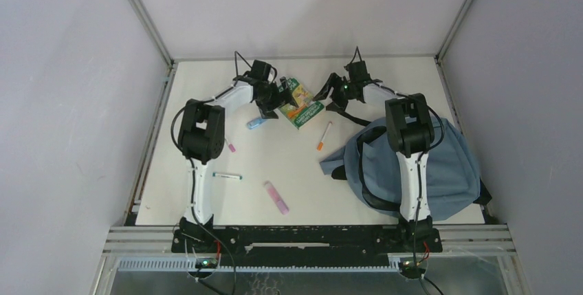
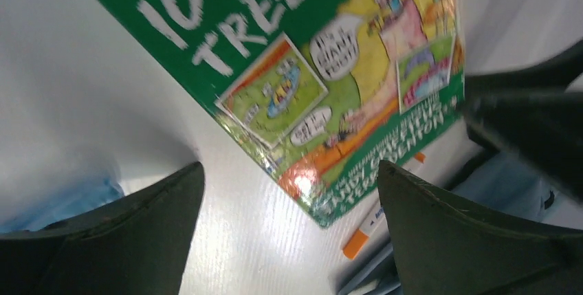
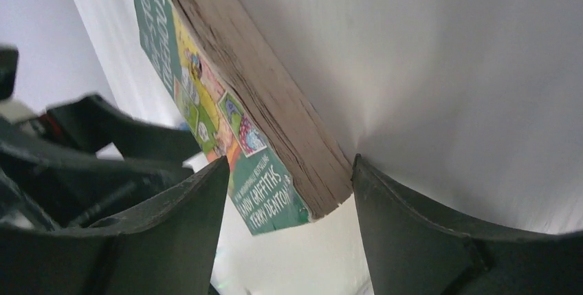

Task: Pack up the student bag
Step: Adjust the book at the center of the board.

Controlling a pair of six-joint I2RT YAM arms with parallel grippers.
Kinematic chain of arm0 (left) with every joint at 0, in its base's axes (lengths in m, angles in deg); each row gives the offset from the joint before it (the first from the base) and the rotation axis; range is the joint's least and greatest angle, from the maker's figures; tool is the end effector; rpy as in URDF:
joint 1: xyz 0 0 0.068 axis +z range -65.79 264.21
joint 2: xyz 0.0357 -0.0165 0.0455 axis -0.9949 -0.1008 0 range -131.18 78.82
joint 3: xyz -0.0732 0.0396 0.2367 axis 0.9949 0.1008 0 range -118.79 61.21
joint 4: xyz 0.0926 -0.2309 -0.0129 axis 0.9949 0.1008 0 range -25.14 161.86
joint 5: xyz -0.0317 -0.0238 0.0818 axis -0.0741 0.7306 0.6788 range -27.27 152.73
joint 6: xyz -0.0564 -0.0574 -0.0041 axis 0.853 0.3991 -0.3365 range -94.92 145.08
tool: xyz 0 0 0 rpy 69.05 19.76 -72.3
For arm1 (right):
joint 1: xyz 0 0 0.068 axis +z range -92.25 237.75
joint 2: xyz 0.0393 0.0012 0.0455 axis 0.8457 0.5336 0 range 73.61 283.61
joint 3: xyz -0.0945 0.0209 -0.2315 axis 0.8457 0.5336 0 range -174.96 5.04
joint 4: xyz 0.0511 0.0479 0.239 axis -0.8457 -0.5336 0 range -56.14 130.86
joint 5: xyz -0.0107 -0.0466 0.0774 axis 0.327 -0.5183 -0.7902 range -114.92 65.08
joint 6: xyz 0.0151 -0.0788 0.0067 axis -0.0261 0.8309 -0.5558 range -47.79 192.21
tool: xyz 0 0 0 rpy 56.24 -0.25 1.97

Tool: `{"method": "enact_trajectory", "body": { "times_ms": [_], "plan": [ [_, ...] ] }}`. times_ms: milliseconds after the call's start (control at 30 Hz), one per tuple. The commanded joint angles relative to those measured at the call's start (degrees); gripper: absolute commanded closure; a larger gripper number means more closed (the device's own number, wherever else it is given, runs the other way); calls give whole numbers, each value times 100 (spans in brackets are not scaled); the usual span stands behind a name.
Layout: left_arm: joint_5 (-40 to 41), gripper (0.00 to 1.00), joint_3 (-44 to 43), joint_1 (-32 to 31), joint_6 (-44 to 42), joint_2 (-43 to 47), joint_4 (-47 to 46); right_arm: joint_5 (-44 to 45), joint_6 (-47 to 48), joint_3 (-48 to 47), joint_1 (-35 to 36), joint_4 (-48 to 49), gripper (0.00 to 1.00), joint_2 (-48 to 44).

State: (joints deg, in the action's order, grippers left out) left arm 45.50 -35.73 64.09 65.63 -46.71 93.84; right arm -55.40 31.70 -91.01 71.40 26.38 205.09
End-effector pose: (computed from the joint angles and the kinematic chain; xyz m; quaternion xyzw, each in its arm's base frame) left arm 0.4321 -0.1804 0.1331 -0.1271 0.9418 -0.2636 0.1657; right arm 0.4676 0.1499 0.1063 0.1228 0.9025 0.3704 0.1820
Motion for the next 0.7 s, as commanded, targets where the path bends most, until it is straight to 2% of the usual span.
{"method": "enact_trajectory", "body": {
  "times_ms": [0, 233, 467, 667],
  "plan": [
    [-189, 0, -554, 176, -227, -252, 45, -216, 360, 592, 235, 97, 26, -545],
    [-523, 0, -1396, 263, -569, -650, 272, -261, 578, 1417, 707, 118, 28, -1086],
    [-719, 0, -2383, 262, -704, -1041, 515, 112, 1008, 1268, 1270, -415, 29, -1287],
    [-1516, 0, -2798, 201, -699, -1422, 471, 58, 1094, 1318, 1654, -598, 28, -1630]
  ]
}}
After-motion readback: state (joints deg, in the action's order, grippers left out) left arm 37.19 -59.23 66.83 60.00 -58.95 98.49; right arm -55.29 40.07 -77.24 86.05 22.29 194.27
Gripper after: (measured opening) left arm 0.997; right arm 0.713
